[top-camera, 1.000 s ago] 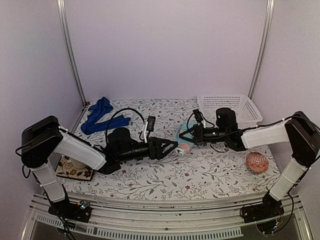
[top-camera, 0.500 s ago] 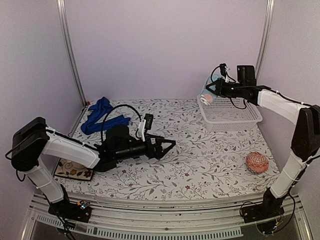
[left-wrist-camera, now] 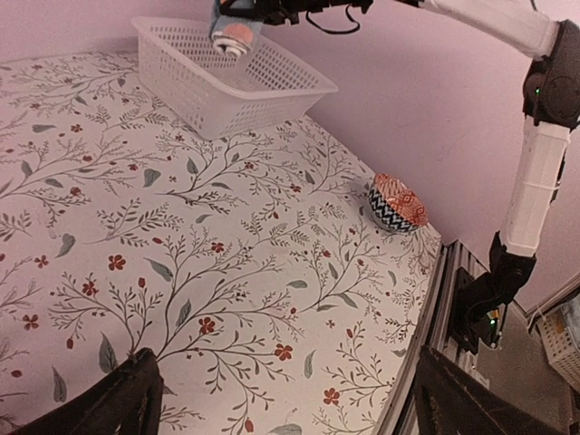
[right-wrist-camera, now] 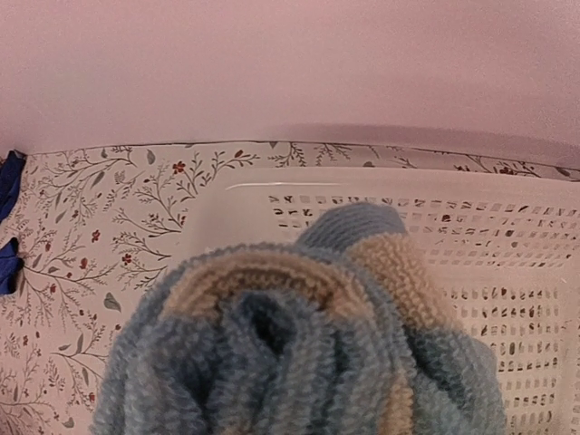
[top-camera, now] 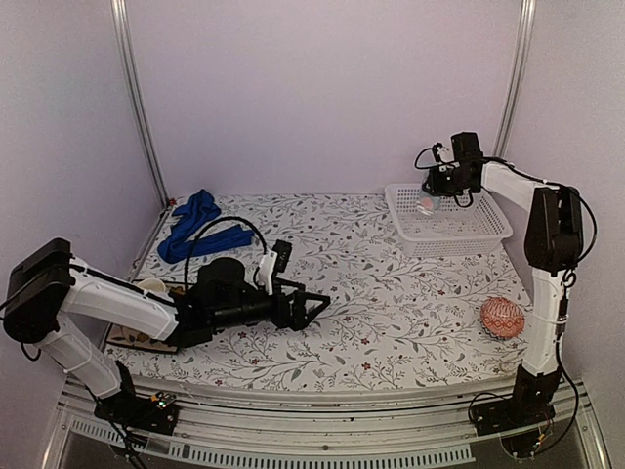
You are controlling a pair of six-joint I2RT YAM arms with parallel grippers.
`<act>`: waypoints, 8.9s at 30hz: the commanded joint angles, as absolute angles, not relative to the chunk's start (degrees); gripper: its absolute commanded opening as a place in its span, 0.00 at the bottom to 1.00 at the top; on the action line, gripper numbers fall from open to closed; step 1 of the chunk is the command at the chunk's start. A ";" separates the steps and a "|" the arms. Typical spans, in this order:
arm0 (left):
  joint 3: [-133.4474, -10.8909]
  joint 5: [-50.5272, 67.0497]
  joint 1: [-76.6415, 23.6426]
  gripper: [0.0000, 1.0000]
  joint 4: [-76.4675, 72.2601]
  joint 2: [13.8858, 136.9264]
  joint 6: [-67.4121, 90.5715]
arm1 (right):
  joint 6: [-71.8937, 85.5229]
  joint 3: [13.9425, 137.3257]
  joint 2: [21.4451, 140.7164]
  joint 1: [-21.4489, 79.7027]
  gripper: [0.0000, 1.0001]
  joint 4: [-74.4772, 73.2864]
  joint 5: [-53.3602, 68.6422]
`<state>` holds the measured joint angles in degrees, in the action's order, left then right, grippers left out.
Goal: Roll the towels
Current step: Place the towel in the storage box, then move the towel to the center of the board.
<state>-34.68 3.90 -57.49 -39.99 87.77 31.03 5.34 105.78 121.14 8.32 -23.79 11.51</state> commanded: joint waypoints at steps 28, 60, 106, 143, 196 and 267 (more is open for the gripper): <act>-31.89 4.06 -58.66 0.97 -34.35 84.12 24.16 | -9.30 95.76 116.55 3.98 0.04 -50.04 5.37; -33.03 10.97 -58.85 0.97 -40.53 90.88 25.96 | -12.06 101.23 130.16 4.29 0.12 -44.01 50.83; -34.69 13.97 -58.71 0.97 -38.80 93.87 26.10 | -8.32 106.70 128.60 7.36 0.70 -49.23 20.50; -35.41 11.94 -58.52 0.97 -35.86 90.91 24.73 | -7.83 104.65 119.33 8.72 0.79 -48.34 15.37; -74.99 -8.80 -16.15 0.94 5.21 116.63 29.29 | -2.90 53.92 79.71 45.84 0.99 -1.74 4.89; -60.73 -5.31 -63.30 0.00 -17.79 112.10 40.20 | 8.14 47.03 73.30 54.40 0.91 -19.82 -7.76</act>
<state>-58.22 -6.26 -59.55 -14.02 111.98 39.33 2.42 48.21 74.85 53.74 -15.79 -2.44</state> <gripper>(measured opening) 0.008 0.905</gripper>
